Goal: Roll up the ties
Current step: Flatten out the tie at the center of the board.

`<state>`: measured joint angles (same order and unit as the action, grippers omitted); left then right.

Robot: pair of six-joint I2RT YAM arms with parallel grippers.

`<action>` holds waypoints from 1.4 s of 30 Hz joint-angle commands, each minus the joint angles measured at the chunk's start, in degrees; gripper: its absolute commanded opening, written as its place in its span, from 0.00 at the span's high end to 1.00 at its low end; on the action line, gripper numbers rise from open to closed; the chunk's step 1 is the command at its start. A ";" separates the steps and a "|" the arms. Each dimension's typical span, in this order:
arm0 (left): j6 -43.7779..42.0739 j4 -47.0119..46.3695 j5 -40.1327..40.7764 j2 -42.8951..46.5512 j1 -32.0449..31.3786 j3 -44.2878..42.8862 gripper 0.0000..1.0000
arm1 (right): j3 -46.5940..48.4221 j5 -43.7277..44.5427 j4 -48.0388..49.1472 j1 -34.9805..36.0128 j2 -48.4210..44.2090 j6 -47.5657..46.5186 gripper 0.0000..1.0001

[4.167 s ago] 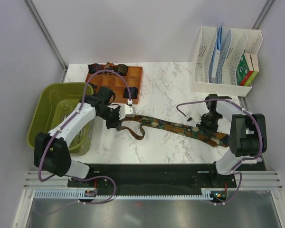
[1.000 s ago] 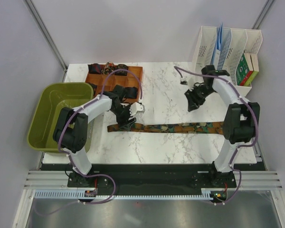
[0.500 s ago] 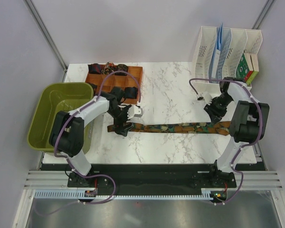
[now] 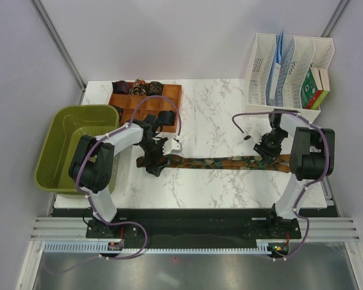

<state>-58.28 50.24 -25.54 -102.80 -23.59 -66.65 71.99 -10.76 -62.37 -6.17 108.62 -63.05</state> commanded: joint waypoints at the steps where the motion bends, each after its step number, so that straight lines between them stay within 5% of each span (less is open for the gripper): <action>1: -2.71 -1.81 1.37 -2.31 0.13 -0.50 0.00 | -2.63 2.67 3.82 0.90 -1.74 -2.34 0.71; 7: -2.45 -2.51 1.81 -2.31 0.13 -0.06 0.00 | -1.33 2.94 2.61 1.16 -4.29 -2.78 0.97; 12: -2.89 -2.60 2.42 -1.26 0.39 0.82 0.00 | 2.36 4.34 -1.08 1.08 -5.96 -5.32 1.00; 35: -3.33 -4.78 3.39 9.82 5.57 4.42 0.13 | 0.35 9.71 1.98 0.20 -2.36 -10.60 0.95; 40: -5.26 -9.27 9.97 7.18 6.10 8.20 0.17 | 1.14 10.06 3.22 -0.07 -2.18 -10.43 0.83; 42: -6.66 -9.98 11.56 6.13 6.63 8.99 0.21 | 1.84 9.97 3.04 -0.07 -2.36 -9.99 0.70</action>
<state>-60.07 43.92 -19.38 -94.72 -17.89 -59.68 72.64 -1.50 -60.01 -6.02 106.59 -72.34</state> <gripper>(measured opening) 0.830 0.224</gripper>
